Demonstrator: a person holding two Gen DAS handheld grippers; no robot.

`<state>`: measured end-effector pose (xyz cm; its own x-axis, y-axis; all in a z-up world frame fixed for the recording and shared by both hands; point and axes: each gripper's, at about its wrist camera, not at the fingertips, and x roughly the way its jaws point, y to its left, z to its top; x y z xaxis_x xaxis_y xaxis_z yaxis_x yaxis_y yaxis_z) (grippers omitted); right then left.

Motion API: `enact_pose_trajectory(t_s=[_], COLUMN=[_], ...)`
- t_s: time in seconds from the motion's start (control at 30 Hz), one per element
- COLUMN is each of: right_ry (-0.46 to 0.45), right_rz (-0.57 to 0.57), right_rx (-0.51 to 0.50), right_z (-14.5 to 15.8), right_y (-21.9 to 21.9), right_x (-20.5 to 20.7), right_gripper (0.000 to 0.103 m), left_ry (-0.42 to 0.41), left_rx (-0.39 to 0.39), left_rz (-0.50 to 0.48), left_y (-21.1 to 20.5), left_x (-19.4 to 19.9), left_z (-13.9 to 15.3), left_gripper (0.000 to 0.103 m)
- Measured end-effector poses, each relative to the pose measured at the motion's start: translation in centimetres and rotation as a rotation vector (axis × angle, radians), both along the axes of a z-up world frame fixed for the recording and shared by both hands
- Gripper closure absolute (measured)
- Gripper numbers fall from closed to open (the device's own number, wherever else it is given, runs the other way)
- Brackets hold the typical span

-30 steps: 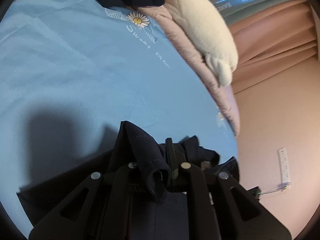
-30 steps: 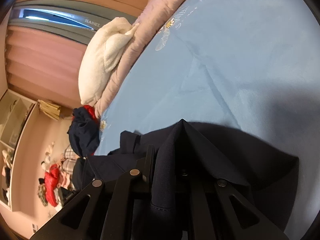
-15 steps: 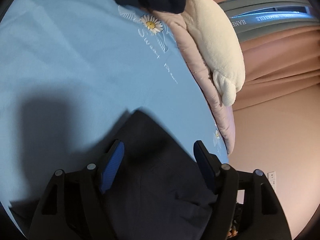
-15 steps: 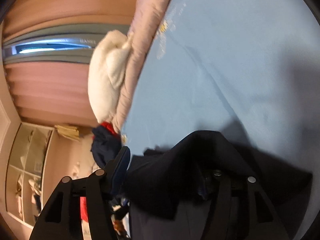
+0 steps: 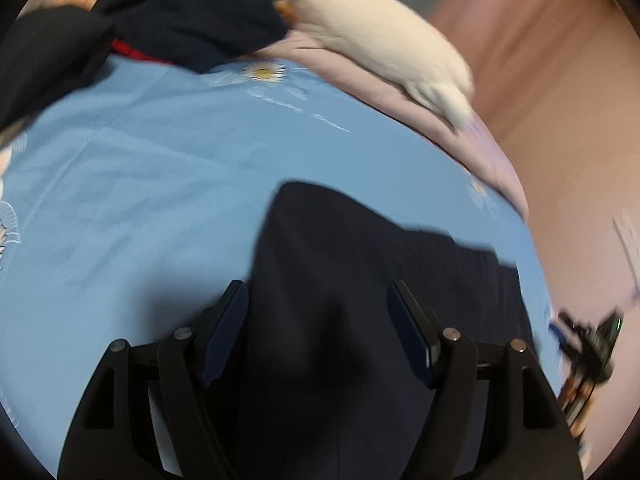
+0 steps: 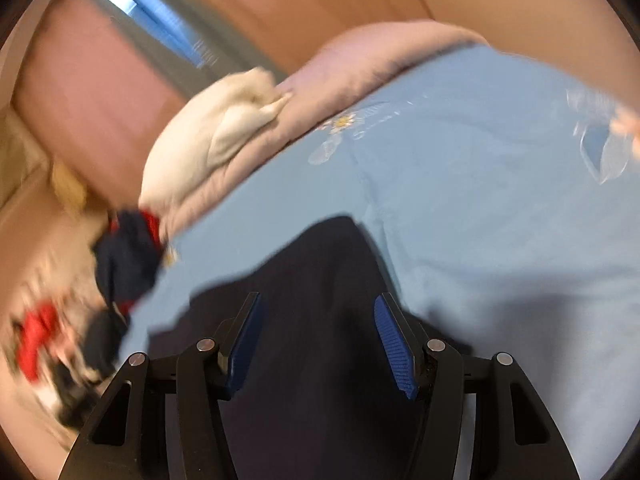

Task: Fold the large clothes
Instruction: 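Open both tools and release the folded jacket onto the bedspread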

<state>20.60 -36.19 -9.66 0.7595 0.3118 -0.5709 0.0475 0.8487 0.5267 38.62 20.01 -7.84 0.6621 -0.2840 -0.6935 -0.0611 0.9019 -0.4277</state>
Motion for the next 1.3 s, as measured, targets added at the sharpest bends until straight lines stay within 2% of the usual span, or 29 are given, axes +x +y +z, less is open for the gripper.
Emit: enact_pose_trajectory(t_s=[0.1, 0.23, 0.33, 0.43, 0.47, 0.57, 0.67, 0.77, 0.83, 0.97, 1.07, 1.17, 1.23, 1.3], right_ry=[0.021, 0.055, 0.069, 0.085, 0.096, 0.108, 0.077, 0.037, 0.026, 0.115, 0.12, 0.112, 0.068, 0.026], right_rz=[0.002, -0.003, 0.006, 0.025, 0.032, 0.053, 0.068, 0.057, 0.056, 0.056, 0.023, -0.004, -0.031, -0.022], right_rx=[0.013, 0.059, 0.052, 0.013, -0.006, -0.059, -0.042, 0.012, 0.012, -0.001, 0.007, -0.096, -0.227, -0.293], right_z=[-1.0, -2.8, -3.5, -4.0, -4.4, -4.9, -4.3, -3.6, -3.6, -6.2, -6.1, -4.1, -2.0, -0.8], right_y=[-0.9, -2.3, -2.5, -2.1, -1.8, -1.0, -1.2, -2.1, -2.2, -1.8, -2.2, -1.1, 0.5, 1.9], right_x=[-2.4, -6.4, -8.5, -8.8, -8.7, -8.6, -9.3, -10.6, -11.5, -10.9, -10.4, -10.6, -11.0, -11.4], right_gripper=[0.043, 0.043, 0.043, 0.044, 0.057, 0.082, 0.092, 0.098, 0.099, 0.099, 0.097, 0.095, 0.093, 0.09], left_ry=[-0.023, -0.028, -0.019, 0.013, 0.016, 0.021, 0.023, 0.031, 0.03, 0.045, 0.048, 0.053, 0.026, -0.004], left_rx=[0.051, 0.098, 0.116, 0.107, 0.097, 0.087, 0.096, 0.102, 0.113, 0.127, 0.141, 0.137, 0.142, 0.156], left_rz=[-0.087, -0.145, -0.158, -0.144, -0.137, -0.114, -0.101, -0.093, -0.095, -0.106, -0.107, -0.09, -0.08, -0.074], left_y=[-1.8, -3.4, -4.1, -4.4, -4.3, -4.4, -4.7, -4.8, -5.0, -5.1, -5.1, -4.9, -4.7, -4.7], left_x=[-3.6, -7.3, -9.2, -9.8, -9.8, -9.8, -9.8, -9.8, -9.9, -9.4, -9.2, -9.6, -10.3, -11.1], left_z=[-0.5, -2.1, -3.3, -4.5, -4.7, -4.4, -4.0, -3.9, -3.7, -4.3, -4.6, -4.3, -3.5, -2.8], left_gripper=[0.031, 0.031, 0.031, 0.03, 0.03, 0.03, 0.03, 0.03, 0.029, 0.026, 0.026, 0.026, 0.026, 0.026])
